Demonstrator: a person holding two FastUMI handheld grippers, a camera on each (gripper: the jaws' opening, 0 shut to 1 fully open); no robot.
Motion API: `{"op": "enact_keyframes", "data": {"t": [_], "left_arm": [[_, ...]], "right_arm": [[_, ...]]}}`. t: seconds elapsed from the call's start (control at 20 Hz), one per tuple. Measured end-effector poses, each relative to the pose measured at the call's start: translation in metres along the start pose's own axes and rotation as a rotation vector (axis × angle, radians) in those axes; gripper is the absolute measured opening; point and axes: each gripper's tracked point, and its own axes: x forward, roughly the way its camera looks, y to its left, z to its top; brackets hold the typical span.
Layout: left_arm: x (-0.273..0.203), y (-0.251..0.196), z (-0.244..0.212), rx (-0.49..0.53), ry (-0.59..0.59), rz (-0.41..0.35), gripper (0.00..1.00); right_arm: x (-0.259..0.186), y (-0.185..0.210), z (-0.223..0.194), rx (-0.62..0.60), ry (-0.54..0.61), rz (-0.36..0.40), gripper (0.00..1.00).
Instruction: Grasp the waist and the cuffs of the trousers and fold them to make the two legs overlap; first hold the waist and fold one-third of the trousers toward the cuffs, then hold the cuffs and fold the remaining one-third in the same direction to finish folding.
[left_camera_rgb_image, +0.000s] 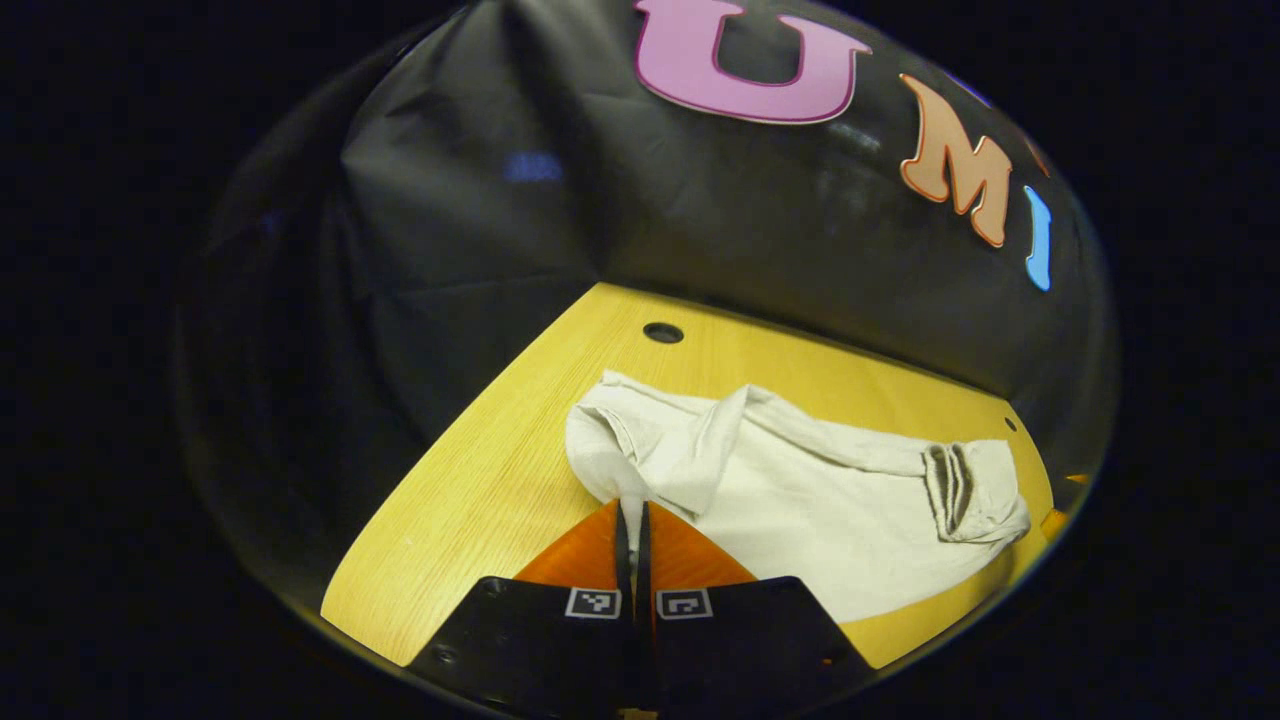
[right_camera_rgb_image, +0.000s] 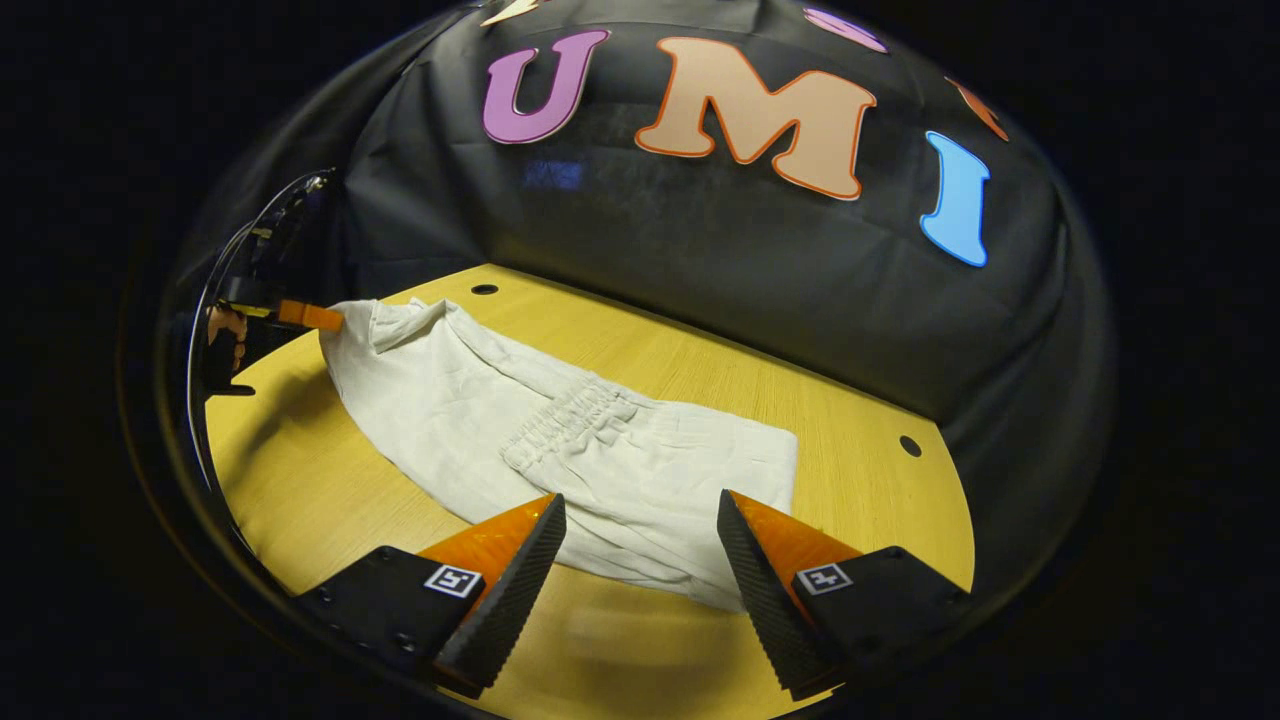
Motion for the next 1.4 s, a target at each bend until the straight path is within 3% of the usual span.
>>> {"op": "enact_keyframes", "data": {"t": [0.65,1.4], "left_arm": [[-0.021,-0.159,0.085,0.104,-0.150,-0.137,0.00],[-0.024,-0.344,0.099,0.239,-0.175,-0.351,0.00]], "right_arm": [[-0.033,-0.062,-0.008,0.048,-0.056,-0.004,0.99],[-0.068,-0.134,-0.043,0.126,-0.065,-0.068,0.99]]}}
